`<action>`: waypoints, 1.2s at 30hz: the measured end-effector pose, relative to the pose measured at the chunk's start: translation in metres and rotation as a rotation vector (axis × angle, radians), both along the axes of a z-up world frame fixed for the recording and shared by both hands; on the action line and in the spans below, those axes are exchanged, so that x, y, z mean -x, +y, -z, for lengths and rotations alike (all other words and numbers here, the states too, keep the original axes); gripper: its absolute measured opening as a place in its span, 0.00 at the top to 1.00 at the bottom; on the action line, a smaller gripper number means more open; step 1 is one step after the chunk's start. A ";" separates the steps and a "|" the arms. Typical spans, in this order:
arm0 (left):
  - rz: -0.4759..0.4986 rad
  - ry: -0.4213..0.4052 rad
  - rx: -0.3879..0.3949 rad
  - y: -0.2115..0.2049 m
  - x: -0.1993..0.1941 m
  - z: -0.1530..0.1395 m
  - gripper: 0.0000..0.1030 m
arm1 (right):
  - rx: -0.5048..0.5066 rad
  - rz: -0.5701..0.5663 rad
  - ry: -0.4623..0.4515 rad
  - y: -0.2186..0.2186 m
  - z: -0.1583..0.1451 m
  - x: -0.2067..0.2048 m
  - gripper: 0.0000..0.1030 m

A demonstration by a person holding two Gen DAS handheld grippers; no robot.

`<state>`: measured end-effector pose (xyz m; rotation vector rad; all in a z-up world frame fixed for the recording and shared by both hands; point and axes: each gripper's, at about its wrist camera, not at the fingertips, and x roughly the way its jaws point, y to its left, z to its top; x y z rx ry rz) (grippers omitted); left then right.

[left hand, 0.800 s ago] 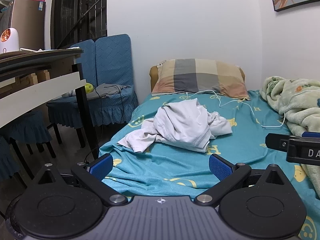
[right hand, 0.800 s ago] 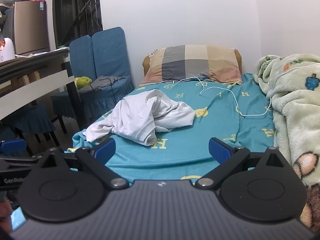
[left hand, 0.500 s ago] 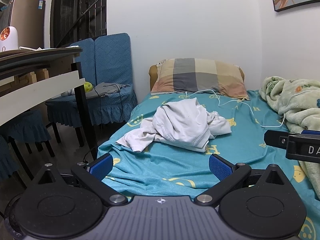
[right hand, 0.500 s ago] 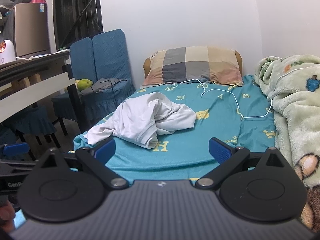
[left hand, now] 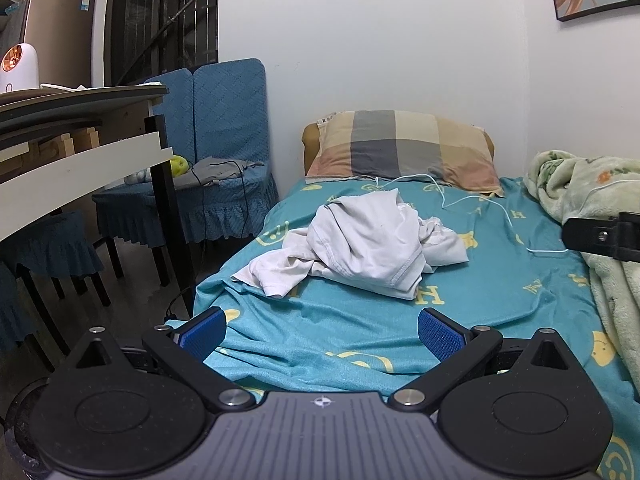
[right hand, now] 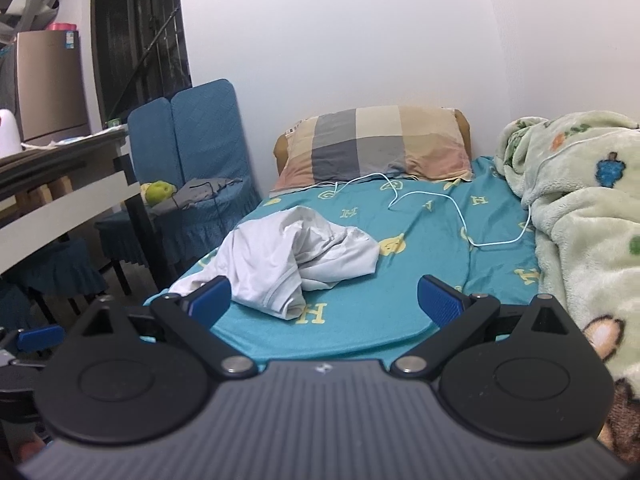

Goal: Fold clothes
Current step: 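Move both grippers toward the crumpled white T-shirt on the bed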

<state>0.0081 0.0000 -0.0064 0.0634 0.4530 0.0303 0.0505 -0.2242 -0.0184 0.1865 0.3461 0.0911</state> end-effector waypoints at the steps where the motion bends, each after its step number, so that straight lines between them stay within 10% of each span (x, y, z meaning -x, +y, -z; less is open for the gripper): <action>1: -0.001 -0.004 -0.004 0.000 0.002 0.000 0.00 | -0.004 -0.001 0.003 -0.001 0.000 0.001 0.02; 36: 0.048 0.000 0.014 -0.005 -0.008 -0.002 0.00 | -0.022 0.049 0.005 -0.016 -0.002 0.011 0.01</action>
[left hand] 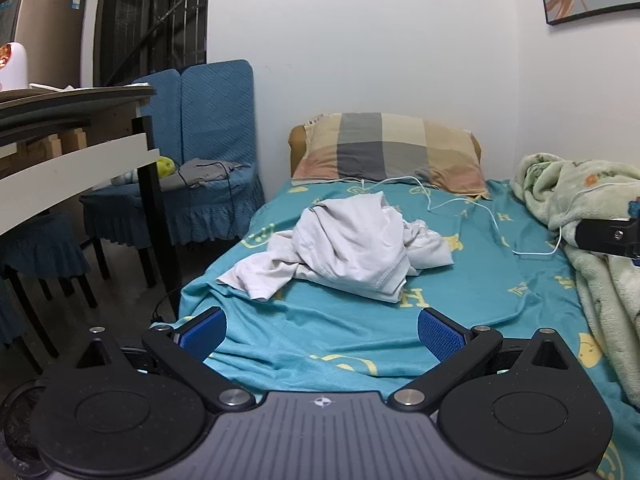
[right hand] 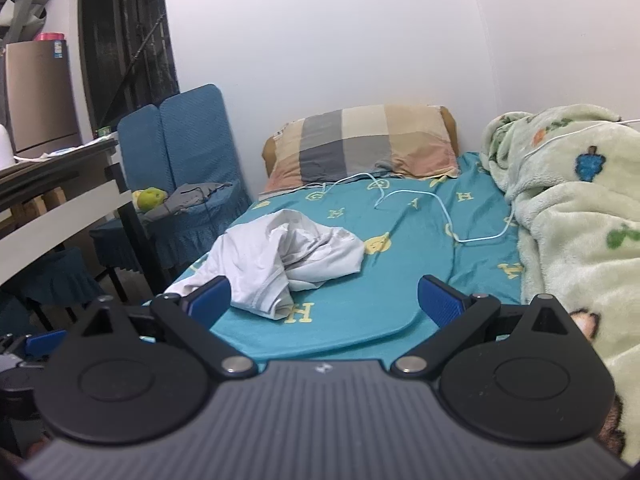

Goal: Fold clothes
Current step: 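Move both grippers toward the crumpled white T-shirt on the bed, then grasp the white T-shirt edge with the left gripper and lift it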

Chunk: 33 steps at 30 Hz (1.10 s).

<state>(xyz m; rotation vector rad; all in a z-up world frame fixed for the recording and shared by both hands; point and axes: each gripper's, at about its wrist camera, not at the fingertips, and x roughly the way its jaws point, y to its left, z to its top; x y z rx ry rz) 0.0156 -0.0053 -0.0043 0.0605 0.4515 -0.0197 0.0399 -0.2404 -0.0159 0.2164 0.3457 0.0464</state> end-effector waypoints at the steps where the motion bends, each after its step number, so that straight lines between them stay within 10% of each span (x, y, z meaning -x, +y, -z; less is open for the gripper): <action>1: 0.002 -0.001 -0.017 -0.003 -0.006 0.001 0.01 | -0.007 0.011 0.005 -0.002 0.000 0.000 0.01; 17: 0.195 0.031 -0.177 -0.076 -0.154 0.058 0.16 | -0.186 0.125 0.053 -0.056 0.010 -0.027 0.01; 23: 0.207 0.036 -0.182 -0.102 -0.212 0.095 0.40 | -0.200 0.135 0.097 -0.061 0.028 -0.046 0.01; 27: 0.166 0.034 -0.120 -0.099 -0.236 0.100 0.87 | -0.190 0.134 0.123 -0.060 0.039 -0.056 0.01; 33: 0.195 -0.012 0.029 -0.071 -0.203 0.056 0.93 | -0.171 0.117 0.126 -0.053 0.042 -0.062 0.01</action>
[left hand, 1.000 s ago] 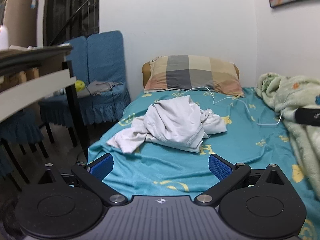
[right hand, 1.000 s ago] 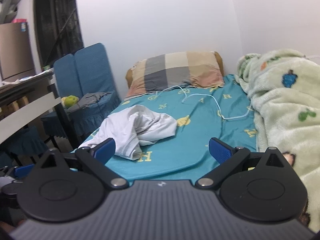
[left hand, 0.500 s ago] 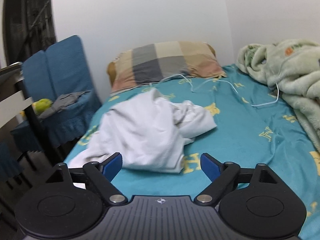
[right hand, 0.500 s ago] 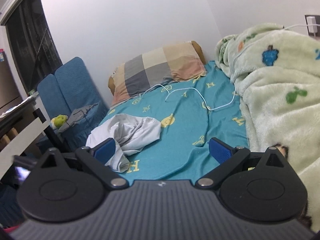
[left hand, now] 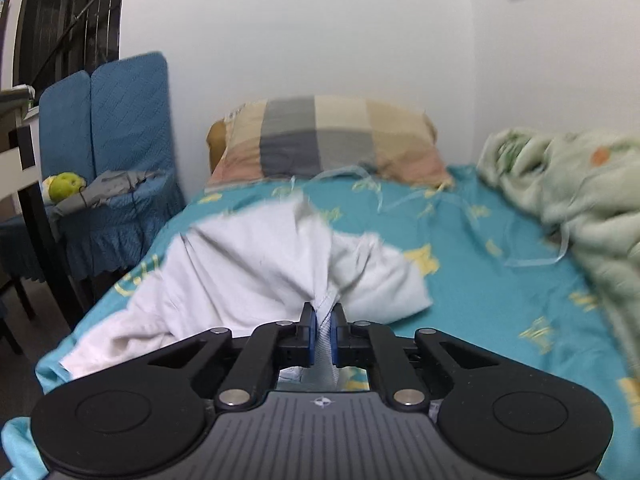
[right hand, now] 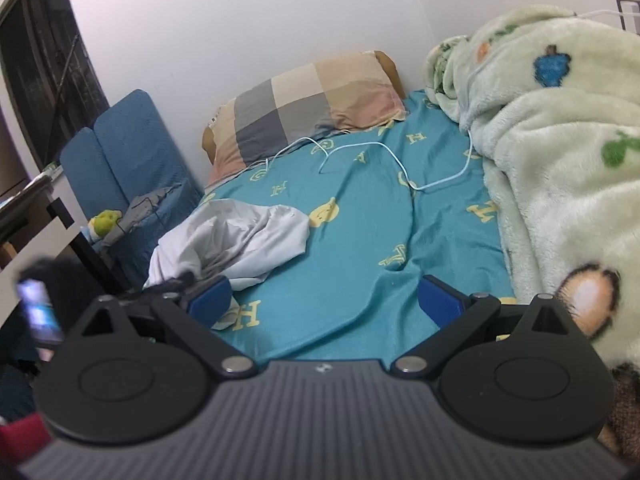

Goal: Fold clothes
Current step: 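Grasp the white T-shirt edge with the left gripper and lift it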

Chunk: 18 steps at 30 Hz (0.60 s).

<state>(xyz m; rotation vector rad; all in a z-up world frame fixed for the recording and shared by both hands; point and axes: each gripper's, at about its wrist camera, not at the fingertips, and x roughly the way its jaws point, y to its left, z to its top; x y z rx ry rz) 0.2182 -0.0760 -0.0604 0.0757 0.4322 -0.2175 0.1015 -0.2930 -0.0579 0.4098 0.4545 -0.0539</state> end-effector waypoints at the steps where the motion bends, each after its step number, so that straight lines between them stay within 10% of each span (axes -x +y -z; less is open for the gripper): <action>1: 0.007 -0.007 0.027 0.006 0.010 -0.012 0.94 | 0.013 -0.005 -0.004 0.002 -0.001 0.001 0.01; 11: 0.166 -0.055 0.343 0.084 0.153 -0.119 0.94 | 0.051 -0.091 -0.054 0.019 -0.014 0.025 0.01; 18: 0.192 -0.058 0.577 0.158 0.205 -0.117 0.94 | 0.016 -0.232 -0.053 0.047 -0.009 0.034 0.01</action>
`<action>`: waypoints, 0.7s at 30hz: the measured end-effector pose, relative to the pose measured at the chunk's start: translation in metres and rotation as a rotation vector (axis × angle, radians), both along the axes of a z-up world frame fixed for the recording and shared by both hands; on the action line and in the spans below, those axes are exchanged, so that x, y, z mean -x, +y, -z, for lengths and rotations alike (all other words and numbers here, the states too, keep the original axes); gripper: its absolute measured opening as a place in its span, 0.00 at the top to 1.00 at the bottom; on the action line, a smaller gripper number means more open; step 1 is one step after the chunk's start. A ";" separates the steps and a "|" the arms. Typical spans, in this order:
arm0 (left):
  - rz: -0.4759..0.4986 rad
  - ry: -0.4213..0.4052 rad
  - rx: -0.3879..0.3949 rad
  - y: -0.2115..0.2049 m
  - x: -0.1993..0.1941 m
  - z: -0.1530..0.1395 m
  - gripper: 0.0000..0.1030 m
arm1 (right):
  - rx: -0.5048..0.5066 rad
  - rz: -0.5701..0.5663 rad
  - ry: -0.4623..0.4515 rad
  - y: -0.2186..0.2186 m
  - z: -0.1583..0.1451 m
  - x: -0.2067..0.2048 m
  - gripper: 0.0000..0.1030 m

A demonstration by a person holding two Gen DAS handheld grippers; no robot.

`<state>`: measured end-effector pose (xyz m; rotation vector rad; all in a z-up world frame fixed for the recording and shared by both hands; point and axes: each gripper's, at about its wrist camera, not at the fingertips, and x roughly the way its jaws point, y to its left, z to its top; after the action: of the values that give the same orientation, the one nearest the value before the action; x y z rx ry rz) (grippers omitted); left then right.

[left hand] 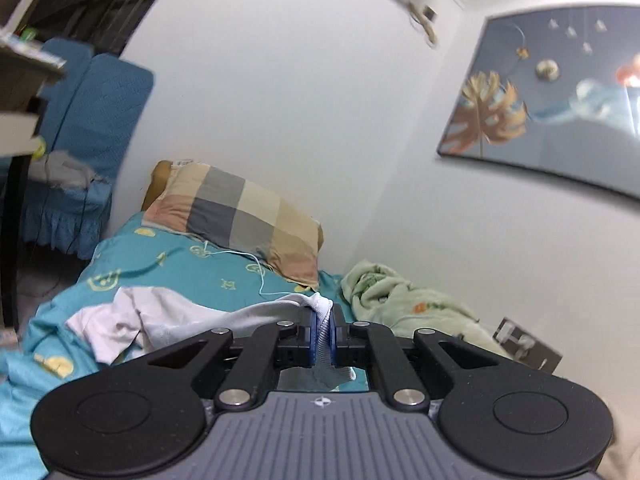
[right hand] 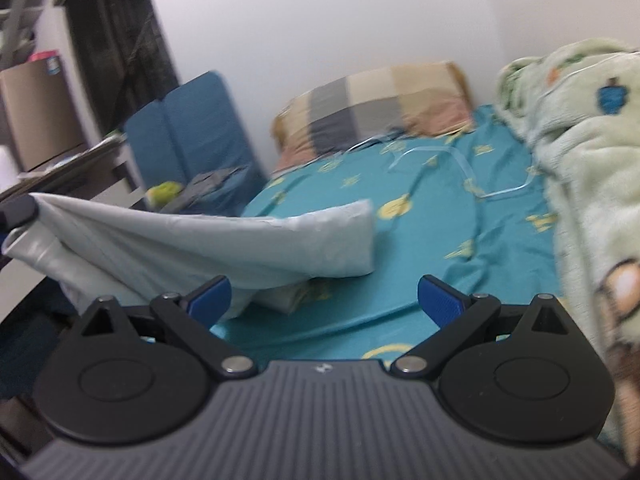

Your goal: Fold clothes

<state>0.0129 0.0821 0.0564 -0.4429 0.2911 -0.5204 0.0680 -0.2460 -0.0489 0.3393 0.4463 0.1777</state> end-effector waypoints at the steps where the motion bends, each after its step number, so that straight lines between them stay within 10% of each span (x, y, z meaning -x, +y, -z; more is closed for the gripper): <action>1: -0.012 0.018 0.035 0.009 0.000 0.005 0.93 | -0.013 -0.027 0.012 0.006 0.003 -0.001 0.01; 10: -0.061 0.103 0.192 0.054 -0.037 0.036 0.93 | -0.233 -0.225 0.130 0.068 0.021 -0.041 0.02; 13: -0.069 0.124 0.196 0.057 -0.046 0.045 0.93 | -0.351 -0.236 0.127 0.080 0.029 -0.055 0.20; 21: -0.030 0.158 0.234 0.052 -0.055 0.056 0.93 | -0.226 -0.319 0.192 0.112 0.059 -0.084 0.49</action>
<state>0.0674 0.1338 0.0001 -0.7164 0.3761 -0.4930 0.1519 -0.1342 -0.1075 0.5089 0.6718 0.5124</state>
